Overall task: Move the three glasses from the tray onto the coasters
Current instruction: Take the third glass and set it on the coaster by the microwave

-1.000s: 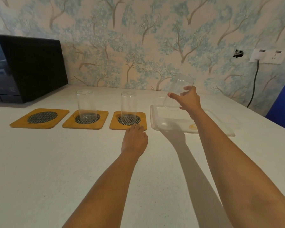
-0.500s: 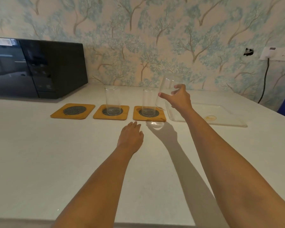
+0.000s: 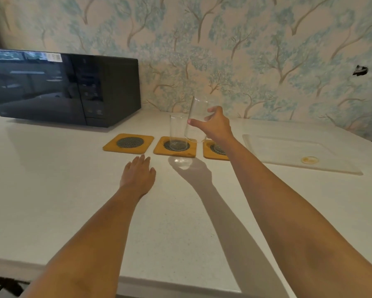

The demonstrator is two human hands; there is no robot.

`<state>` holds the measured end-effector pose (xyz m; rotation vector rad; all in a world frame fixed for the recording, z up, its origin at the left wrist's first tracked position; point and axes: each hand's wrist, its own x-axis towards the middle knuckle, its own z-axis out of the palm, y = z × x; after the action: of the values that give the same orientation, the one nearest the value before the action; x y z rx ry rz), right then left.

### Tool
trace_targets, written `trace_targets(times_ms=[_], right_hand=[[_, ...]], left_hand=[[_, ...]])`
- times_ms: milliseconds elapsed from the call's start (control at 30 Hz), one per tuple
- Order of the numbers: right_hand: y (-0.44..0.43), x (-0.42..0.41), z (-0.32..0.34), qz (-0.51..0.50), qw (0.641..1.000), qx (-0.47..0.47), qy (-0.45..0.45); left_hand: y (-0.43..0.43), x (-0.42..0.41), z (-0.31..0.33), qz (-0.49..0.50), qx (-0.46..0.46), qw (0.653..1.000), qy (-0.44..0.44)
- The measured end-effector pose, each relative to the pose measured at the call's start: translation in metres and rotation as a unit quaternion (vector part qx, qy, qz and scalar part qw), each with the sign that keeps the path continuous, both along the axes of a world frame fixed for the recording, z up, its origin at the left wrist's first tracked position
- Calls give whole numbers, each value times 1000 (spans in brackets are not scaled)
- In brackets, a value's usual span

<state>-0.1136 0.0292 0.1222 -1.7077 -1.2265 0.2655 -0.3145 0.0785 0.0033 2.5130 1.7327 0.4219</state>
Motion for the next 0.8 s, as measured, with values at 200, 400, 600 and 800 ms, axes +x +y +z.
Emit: trace_targets(times_ms=[200,400,600,800], right_hand=[[40,-41,-6,39,999,-12,-10],[77,-74,-16,67,998,-18,-8],[113,-97,-21,80,996,-23,-7],[142,-115,-24,93,995,-27,-5]], left_hand=[[28,-41,0,50,-15,999,-10],[45,-59,3,78,-4,996,-46],[65,-68,3,103,12,992,-75],[82,-75,2,125,9,990,-70]])
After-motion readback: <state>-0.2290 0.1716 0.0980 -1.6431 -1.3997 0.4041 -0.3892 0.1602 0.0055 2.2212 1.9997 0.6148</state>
